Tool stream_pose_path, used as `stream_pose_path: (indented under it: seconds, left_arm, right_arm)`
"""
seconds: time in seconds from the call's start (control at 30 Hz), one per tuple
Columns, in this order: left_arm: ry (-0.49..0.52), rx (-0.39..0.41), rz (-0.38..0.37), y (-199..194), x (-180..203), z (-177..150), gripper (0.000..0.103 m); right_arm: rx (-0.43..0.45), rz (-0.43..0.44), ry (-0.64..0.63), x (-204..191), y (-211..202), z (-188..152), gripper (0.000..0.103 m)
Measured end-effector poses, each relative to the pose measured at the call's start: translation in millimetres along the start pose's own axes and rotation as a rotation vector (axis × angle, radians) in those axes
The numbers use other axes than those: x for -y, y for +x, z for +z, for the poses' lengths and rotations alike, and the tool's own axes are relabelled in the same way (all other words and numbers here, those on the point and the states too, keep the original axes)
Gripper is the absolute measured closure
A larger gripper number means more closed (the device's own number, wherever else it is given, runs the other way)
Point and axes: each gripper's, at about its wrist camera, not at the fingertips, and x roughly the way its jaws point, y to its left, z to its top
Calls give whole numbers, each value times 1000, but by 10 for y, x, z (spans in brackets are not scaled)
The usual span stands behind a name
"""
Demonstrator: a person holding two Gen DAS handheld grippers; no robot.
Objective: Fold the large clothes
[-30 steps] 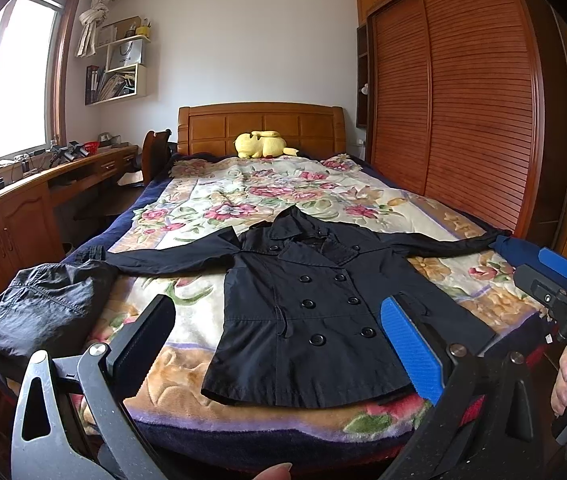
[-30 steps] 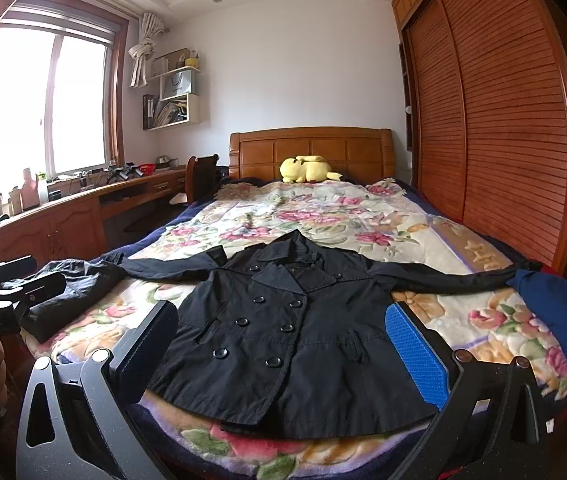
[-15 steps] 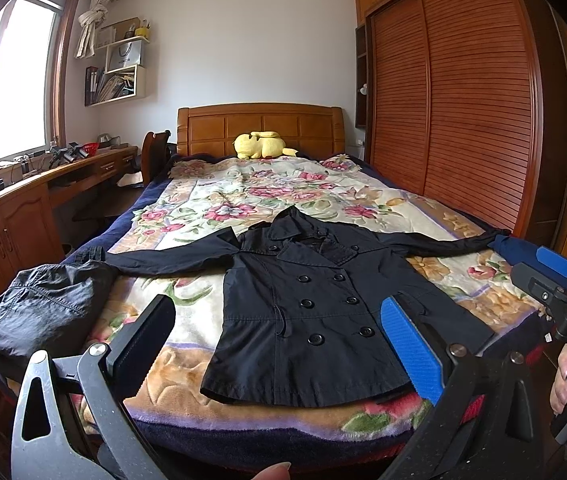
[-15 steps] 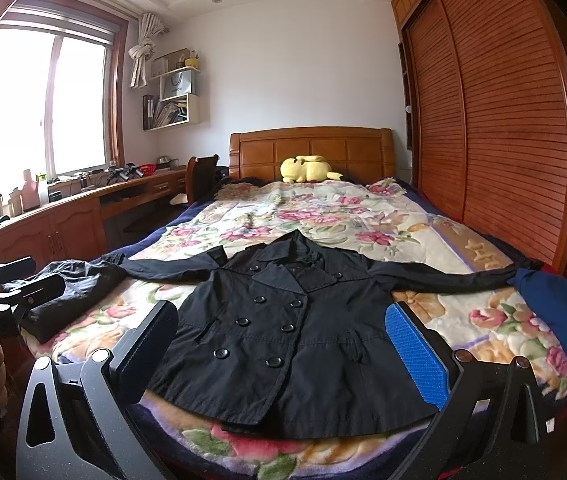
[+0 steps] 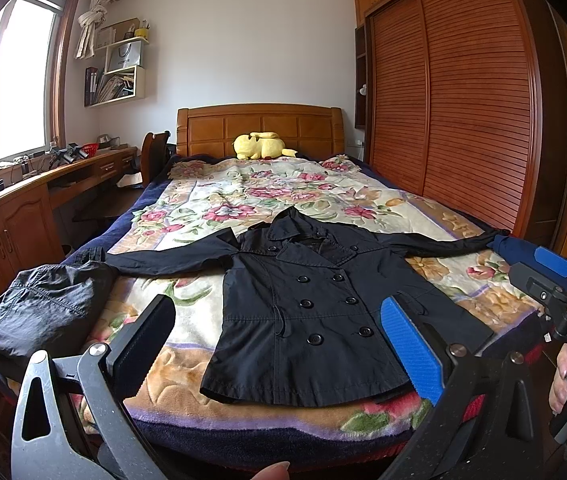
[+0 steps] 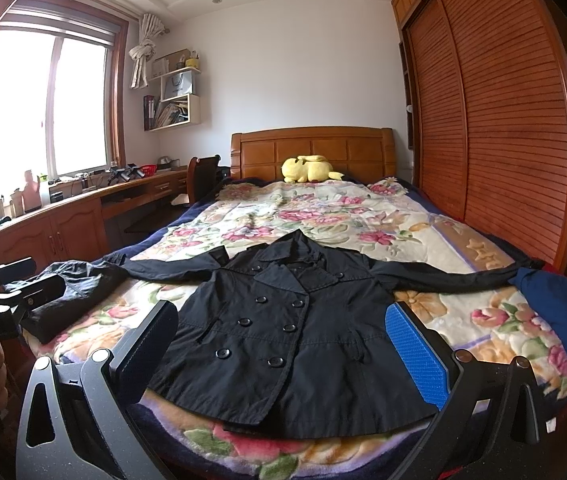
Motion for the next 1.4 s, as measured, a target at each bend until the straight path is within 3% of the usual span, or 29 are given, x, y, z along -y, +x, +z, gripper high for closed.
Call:
stream_pose_path:
  seconds: [0.87,1.4]
  left_arm:
    - [2,-4,1,8,35,-8,0]
    - [-29,-111,34,642,-237,-371,0]
  right_arm:
    - [-7,8,4,-10,22,-2,0]
    - [-86,28,-5,3,462,-22,0]
